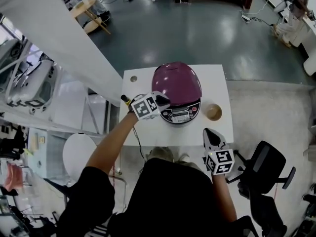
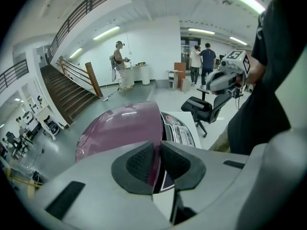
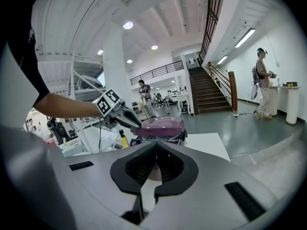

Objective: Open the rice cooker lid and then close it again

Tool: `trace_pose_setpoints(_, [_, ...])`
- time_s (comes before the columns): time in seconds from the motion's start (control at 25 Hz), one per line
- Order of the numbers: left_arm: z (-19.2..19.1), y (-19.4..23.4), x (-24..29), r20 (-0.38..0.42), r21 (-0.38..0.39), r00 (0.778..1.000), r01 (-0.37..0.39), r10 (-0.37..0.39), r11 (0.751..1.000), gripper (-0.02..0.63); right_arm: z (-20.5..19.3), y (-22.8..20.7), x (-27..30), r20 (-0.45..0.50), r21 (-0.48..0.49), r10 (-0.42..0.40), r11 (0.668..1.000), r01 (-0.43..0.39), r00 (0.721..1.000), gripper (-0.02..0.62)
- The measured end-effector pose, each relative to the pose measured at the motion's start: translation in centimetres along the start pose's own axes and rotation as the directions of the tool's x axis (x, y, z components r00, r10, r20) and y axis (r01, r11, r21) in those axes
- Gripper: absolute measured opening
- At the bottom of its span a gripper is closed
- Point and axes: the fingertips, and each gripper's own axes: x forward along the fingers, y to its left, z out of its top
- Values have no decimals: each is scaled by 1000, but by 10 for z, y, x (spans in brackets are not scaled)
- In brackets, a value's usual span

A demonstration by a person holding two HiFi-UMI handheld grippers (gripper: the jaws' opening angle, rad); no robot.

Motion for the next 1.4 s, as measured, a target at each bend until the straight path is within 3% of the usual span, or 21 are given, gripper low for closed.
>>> trace_pose_setpoints(0.56, [-22,-4,24,21,-125,999,33,-30,992,25,0,0,9,-11,-7,4,1000,-4,1000,0])
trace_pose_setpoints(1.12, [-24,0,30,39,-282,997,71,-62,957,2,-7,-10,10,-31,4,-5,1000,5,1000,0])
trace_pose_setpoints(1.4, [-25,0,32,-3,-260,1000,24,-25,965,2,-7,-11,20,-44,4,10,1000,-10,999,0])
